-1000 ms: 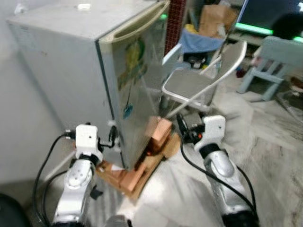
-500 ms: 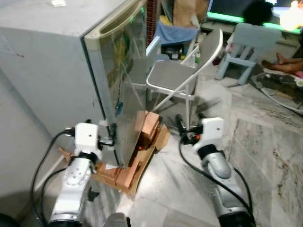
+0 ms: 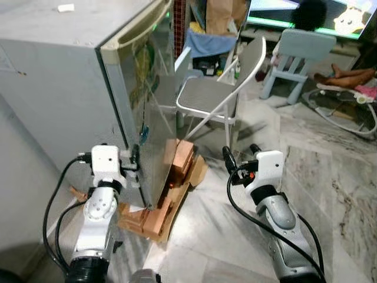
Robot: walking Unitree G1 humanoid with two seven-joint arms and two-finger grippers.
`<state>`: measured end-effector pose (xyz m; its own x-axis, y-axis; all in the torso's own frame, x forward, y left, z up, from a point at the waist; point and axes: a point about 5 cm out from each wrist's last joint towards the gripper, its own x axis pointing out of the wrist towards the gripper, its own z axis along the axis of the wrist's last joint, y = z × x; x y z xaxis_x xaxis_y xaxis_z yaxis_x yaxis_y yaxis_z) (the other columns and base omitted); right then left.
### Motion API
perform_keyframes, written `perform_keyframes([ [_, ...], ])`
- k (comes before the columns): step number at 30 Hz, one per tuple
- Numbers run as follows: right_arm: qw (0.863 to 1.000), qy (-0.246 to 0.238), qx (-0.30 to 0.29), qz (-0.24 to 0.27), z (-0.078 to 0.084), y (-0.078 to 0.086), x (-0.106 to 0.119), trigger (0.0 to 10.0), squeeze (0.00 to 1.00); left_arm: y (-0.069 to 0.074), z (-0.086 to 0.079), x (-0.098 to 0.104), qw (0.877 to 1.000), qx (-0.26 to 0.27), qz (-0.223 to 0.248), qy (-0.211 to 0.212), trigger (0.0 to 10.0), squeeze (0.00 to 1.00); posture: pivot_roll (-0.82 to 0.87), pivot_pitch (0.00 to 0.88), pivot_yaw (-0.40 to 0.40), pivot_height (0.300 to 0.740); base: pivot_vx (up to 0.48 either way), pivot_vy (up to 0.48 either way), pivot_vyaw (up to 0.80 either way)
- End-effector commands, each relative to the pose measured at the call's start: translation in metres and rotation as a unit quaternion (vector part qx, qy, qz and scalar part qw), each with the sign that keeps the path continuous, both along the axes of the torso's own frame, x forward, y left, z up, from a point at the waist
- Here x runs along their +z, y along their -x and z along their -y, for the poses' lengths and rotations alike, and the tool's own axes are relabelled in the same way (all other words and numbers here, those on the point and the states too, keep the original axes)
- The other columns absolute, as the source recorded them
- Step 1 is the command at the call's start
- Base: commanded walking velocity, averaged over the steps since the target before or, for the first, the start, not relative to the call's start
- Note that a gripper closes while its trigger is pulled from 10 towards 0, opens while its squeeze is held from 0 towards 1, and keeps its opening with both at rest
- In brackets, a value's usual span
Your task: Restocking fridge
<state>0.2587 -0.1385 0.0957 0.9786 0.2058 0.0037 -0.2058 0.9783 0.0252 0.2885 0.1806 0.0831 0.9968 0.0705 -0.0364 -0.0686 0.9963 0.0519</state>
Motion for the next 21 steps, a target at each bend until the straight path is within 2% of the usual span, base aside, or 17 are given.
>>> perform_keyframes([
  [1, 1.000, 0.003, -0.003, 0.003, 0.004, 0.002, 0.004, 10.0, 0.00, -0.006, -0.001, 0.006, 1.000, 0.002, 0.011, 0.002, 10.0, 0.00, 0.04, 0.021, -0.016, 0.740, 0.000, 0.000, -0.69],
  [5, 1.000, 0.005, -0.006, 0.001, 0.007, 0.006, 0.005, 10.0, 0.00, -0.009, -0.001, 0.009, 1.000, -0.006, 0.021, 0.006, 10.0, 0.00, 0.03, 0.027, -0.013, 0.740, 0.000, 0.297, -0.48],
  [13, 1.000, 0.007, -0.004, -0.004, 0.007, 0.008, 0.005, 10.0, 0.00, 0.008, -0.001, 0.004, 1.000, -0.017, 0.017, 0.006, 10.0, 0.00, 0.04, 0.034, -0.021, 0.740, 0.000, 0.456, 0.00],
  [17, 1.000, 0.008, -0.001, -0.003, 0.006, 0.006, 0.007, 10.0, 0.00, 0.018, 0.009, -0.001, 0.999, -0.036, 0.012, 0.009, 10.0, 0.00, 0.04, 0.032, -0.028, 0.740, 0.066, 0.414, 0.00],
  [20, 1.000, 0.008, 0.001, -0.002, 0.005, 0.005, 0.007, 10.0, 0.00, 0.022, 0.015, -0.001, 0.999, -0.052, 0.013, 0.006, 10.0, 0.00, 0.05, 0.031, -0.029, 0.740, 0.000, 0.000, 0.00],
  [21, 1.000, 0.008, 0.001, -0.003, 0.005, 0.005, 0.007, 10.0, 0.00, 0.023, 0.021, 0.000, 0.997, -0.072, 0.014, 0.006, 10.0, 0.00, 0.05, 0.031, -0.029, 0.740, 0.000, 0.000, 0.00],
])
